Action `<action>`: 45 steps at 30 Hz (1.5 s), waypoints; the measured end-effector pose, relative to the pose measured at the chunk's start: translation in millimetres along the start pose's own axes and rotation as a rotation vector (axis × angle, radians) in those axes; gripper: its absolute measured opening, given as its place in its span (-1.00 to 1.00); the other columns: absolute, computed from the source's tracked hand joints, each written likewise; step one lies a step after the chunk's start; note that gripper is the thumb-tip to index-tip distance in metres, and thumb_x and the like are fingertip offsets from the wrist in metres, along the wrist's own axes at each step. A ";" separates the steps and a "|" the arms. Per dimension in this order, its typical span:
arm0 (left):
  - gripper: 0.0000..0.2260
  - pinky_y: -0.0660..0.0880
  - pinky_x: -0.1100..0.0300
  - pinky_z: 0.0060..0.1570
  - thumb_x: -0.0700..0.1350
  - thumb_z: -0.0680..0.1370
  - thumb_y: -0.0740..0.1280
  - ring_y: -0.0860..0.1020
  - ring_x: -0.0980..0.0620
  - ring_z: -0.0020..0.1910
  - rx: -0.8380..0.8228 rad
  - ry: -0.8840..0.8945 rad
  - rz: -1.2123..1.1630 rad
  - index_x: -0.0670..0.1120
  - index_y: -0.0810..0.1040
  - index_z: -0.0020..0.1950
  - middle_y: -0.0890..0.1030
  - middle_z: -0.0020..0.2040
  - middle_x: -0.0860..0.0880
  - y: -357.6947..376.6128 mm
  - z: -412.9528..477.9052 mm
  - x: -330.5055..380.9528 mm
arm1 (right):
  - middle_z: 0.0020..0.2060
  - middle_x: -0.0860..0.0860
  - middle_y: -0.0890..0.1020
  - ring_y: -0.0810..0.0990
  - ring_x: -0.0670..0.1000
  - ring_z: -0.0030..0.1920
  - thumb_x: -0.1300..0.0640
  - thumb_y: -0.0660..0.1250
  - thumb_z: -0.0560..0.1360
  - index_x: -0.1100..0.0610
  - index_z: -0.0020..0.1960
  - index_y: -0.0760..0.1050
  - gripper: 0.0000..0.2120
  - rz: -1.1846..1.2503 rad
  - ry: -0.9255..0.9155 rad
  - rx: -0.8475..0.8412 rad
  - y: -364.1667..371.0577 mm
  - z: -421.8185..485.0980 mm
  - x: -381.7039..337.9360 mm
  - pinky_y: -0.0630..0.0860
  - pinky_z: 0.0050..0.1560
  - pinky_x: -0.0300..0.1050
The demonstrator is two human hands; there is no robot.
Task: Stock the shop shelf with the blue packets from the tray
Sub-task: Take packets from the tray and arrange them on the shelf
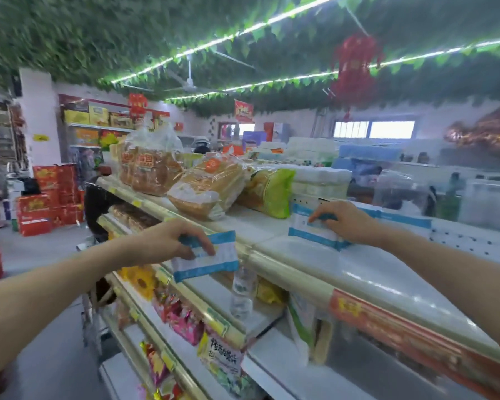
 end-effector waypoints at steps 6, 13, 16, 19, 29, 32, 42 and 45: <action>-0.66 0.57 0.11 0.05 -0.29 0.60 0.38 0.59 -0.01 0.11 0.039 0.008 -0.005 0.16 0.73 0.11 0.60 0.23 0.06 6.0 56.1 37.1 | 0.19 -0.06 0.59 0.54 0.01 0.20 0.13 0.45 0.54 -0.05 0.23 0.63 -0.73 -0.077 0.059 -0.102 9.7 18.3 44.9 0.44 0.31 -0.02; -0.67 0.54 0.19 0.00 -0.30 0.57 0.40 0.61 -0.04 0.10 0.078 0.029 -0.044 0.15 0.73 0.10 0.63 0.23 0.06 -5.2 102.6 61.9 | 0.27 -0.06 0.49 0.52 0.05 0.24 -0.02 0.49 0.46 -0.14 0.35 0.49 -0.52 -0.220 0.075 -0.196 21.5 33.9 52.4 0.49 0.21 0.02; -0.68 0.47 0.33 -0.12 -0.28 0.58 0.40 0.60 0.00 0.03 0.072 0.060 0.000 0.15 0.73 0.08 0.64 0.20 0.07 -5.1 123.3 69.6 | 0.25 -0.05 0.45 0.53 0.06 0.19 0.01 0.45 0.46 -0.14 0.35 0.47 -0.53 -0.298 0.063 -0.198 20.8 35.1 52.0 0.53 0.11 0.01; -0.69 0.51 0.30 -0.06 -0.28 0.58 0.40 0.61 0.01 0.10 0.043 0.094 -0.019 0.14 0.73 0.09 0.63 0.20 0.10 -1.2 143.1 75.7 | 0.19 -0.08 0.42 0.54 0.05 0.13 0.02 0.43 0.46 -0.15 0.33 0.45 -0.55 -0.352 0.063 -0.237 18.2 32.9 50.5 0.56 0.00 -0.01; -0.67 0.57 0.04 0.28 -0.33 0.57 0.39 0.59 0.02 0.21 -0.124 0.188 -0.098 0.10 0.74 0.06 0.61 0.27 0.09 35.8 215.2 88.1 | 0.29 -0.05 0.38 0.38 0.09 0.25 -0.13 0.40 0.46 -0.25 0.32 0.41 -0.55 -0.533 0.060 -0.209 9.6 21.8 48.9 0.38 0.20 0.08; -0.67 0.61 0.14 0.19 -0.35 0.58 0.38 0.58 0.06 0.19 -0.185 0.203 -0.095 0.08 0.75 0.07 0.60 0.26 0.12 49.1 230.9 91.0 | 0.38 -0.06 0.34 0.33 0.09 0.35 -0.18 0.42 0.46 -0.26 0.29 0.44 -0.58 -0.516 0.096 -0.213 5.1 18.7 49.8 0.33 0.32 0.14; -0.61 0.49 0.08 0.30 -0.38 0.55 0.37 0.48 0.15 0.25 -0.274 0.344 0.062 0.14 0.72 0.00 0.56 0.24 0.16 85.9 270.5 101.9 | 0.18 -0.11 0.55 0.48 -0.01 0.19 0.09 0.39 0.49 -0.17 0.22 0.54 -0.67 -0.301 0.240 0.135 -46.4 -11.4 57.4 0.42 0.28 0.19; -0.60 0.50 0.08 0.31 -0.38 0.54 0.38 0.50 0.15 0.24 -0.228 0.393 0.084 0.16 0.71 -0.05 0.57 0.20 0.18 96.0 282.3 105.3 | 0.11 -0.14 0.57 0.48 -0.04 0.15 0.10 0.37 0.51 -0.15 0.19 0.55 -0.72 -0.306 0.271 0.201 -57.0 -24.7 62.0 0.43 0.24 0.14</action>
Point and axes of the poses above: each hand's wrist, its own z-axis towards the middle knuckle, its own y-axis out of the palm, x = y × z, the point moved 4 cm from there along z, towards the middle knuckle
